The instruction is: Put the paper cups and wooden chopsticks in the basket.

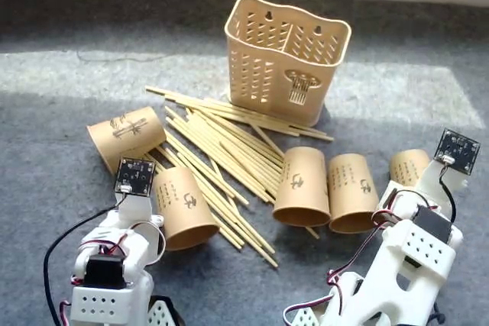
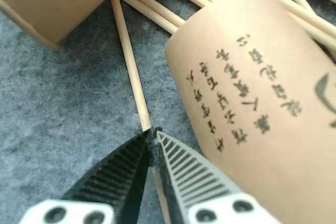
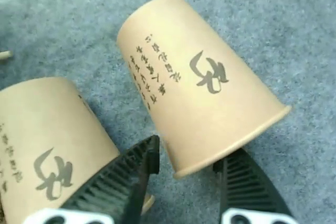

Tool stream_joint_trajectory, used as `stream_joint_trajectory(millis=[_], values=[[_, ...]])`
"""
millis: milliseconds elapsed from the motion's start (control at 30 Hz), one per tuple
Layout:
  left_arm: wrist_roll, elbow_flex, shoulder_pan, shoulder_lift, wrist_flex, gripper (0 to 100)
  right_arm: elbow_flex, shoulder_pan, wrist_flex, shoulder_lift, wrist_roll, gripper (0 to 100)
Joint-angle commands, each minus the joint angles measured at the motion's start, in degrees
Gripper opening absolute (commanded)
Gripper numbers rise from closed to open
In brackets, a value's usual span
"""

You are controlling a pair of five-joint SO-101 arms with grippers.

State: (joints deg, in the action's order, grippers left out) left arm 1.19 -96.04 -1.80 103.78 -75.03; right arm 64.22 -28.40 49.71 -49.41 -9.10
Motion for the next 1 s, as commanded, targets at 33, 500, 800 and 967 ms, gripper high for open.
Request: stream_joint_trajectory(millis=[33,500,800,967], values=[[-0.4,-1.1,-0.1,0.6,-0.3,1,-0.7,1.6,-2.5,-0.4,-0.2,17.0],[-0.4,-1.1,-0.1,0.6,-0.3,1,-0.9,1.3,-13.1,-0.3,-0.4,10.9],[-0.4,-1.1,-0.1,0.6,-0.3,1,-0.7,1.6,-21.1,0.1,-0.5,10.8],[-0.4,-1.1,-0.1,0.6,-0.3,1,-0.5,1.6,-22.0,0.2,-0.5,9.9]])
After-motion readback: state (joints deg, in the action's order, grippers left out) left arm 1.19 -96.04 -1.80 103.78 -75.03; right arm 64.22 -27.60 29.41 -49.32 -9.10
